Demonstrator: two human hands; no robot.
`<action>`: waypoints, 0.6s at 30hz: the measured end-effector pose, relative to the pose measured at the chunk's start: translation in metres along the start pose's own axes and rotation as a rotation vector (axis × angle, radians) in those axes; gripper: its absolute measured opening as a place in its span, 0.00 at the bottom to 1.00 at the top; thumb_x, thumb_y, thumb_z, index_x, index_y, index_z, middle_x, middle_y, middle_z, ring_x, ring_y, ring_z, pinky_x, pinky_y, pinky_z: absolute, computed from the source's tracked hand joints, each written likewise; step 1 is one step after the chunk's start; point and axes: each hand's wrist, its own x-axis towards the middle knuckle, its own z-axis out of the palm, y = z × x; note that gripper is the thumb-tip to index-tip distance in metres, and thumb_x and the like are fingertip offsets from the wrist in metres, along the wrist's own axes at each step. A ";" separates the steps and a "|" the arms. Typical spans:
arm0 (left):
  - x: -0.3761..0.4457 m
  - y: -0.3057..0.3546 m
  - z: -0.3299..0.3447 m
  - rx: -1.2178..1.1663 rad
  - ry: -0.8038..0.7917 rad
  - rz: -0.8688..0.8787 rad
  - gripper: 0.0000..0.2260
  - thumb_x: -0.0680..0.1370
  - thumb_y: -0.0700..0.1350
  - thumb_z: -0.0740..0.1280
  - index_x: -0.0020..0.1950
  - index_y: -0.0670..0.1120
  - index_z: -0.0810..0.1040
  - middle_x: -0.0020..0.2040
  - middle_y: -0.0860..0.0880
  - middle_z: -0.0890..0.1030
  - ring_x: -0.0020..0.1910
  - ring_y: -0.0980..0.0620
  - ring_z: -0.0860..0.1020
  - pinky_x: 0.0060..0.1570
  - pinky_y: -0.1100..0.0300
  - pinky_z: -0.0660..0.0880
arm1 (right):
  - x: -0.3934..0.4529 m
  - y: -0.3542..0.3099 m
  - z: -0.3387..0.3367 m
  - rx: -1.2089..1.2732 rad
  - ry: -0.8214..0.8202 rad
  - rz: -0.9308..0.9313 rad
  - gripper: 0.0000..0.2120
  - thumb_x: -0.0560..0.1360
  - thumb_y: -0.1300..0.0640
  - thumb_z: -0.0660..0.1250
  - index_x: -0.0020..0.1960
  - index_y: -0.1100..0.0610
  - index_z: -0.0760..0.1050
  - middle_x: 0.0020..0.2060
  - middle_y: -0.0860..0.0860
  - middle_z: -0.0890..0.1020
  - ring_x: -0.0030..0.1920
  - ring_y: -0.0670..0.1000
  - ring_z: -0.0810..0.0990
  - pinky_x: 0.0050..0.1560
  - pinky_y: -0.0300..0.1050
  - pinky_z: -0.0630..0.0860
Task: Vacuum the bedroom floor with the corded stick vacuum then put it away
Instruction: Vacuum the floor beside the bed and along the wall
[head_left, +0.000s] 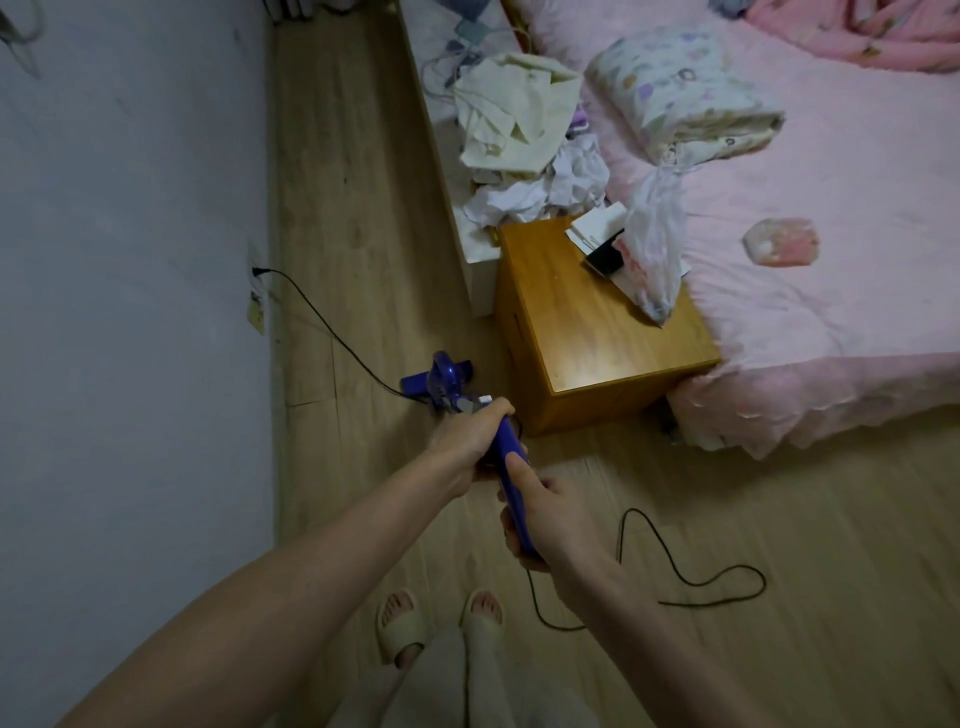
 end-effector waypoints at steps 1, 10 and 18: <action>0.004 0.009 -0.001 -0.016 0.003 0.010 0.16 0.75 0.49 0.68 0.57 0.39 0.75 0.42 0.42 0.82 0.39 0.47 0.81 0.52 0.51 0.80 | 0.005 -0.008 0.001 0.019 0.003 -0.002 0.18 0.79 0.41 0.59 0.50 0.56 0.75 0.33 0.51 0.77 0.28 0.46 0.73 0.29 0.38 0.70; 0.022 0.047 -0.002 -0.042 0.012 0.022 0.13 0.74 0.48 0.68 0.52 0.40 0.75 0.35 0.44 0.81 0.37 0.47 0.81 0.51 0.51 0.80 | 0.024 -0.048 -0.001 0.009 -0.031 -0.027 0.18 0.79 0.42 0.59 0.52 0.58 0.74 0.36 0.51 0.77 0.29 0.46 0.73 0.27 0.38 0.69; 0.012 0.010 -0.009 -0.113 0.047 0.022 0.13 0.75 0.46 0.68 0.54 0.39 0.76 0.32 0.44 0.81 0.31 0.48 0.80 0.46 0.52 0.80 | 0.016 -0.018 0.004 -0.085 -0.103 -0.046 0.15 0.80 0.43 0.59 0.51 0.56 0.73 0.35 0.51 0.76 0.28 0.45 0.72 0.29 0.38 0.69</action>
